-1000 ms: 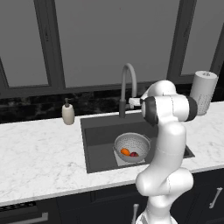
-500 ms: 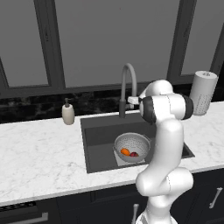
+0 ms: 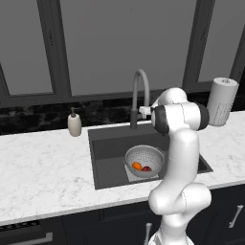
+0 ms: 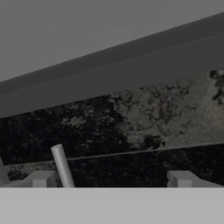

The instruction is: Put the colander in the sink, put the mango, orange in the colander, and turn on the sink faucet and pour water over the colander.

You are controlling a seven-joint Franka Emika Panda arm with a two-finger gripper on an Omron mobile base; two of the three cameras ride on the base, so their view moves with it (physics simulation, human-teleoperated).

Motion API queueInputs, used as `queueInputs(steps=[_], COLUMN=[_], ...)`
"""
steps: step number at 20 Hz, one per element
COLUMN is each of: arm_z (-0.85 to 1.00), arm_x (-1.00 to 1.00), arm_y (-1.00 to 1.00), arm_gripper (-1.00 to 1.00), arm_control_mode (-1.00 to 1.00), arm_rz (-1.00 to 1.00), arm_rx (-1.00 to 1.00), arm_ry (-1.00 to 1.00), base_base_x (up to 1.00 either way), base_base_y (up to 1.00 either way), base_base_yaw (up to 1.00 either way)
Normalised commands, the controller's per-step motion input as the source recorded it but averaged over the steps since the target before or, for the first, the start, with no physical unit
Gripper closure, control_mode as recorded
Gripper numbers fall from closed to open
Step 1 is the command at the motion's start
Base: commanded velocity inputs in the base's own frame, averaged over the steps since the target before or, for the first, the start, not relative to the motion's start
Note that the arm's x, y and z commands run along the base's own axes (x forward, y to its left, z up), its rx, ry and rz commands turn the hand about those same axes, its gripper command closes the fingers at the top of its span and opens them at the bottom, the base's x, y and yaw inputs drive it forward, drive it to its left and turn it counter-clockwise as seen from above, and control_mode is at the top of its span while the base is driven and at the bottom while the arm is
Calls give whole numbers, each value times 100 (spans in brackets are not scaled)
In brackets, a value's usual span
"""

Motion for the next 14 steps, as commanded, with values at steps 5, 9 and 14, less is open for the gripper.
queueInputs(steps=[5,9,14], arm_z=[-4,0,0], arm_x=[0,6,6], arm_y=[0,2,2], arm_gripper=[-100,-100,-100], arm_control_mode=[-100,-100,-100], arm_rz=[0,0,0], arm_rx=[0,0,0], arm_ry=[0,0,0], base_base_x=[0,0,0], base_base_y=[0,0,0], base_base_yaw=[0,0,0])
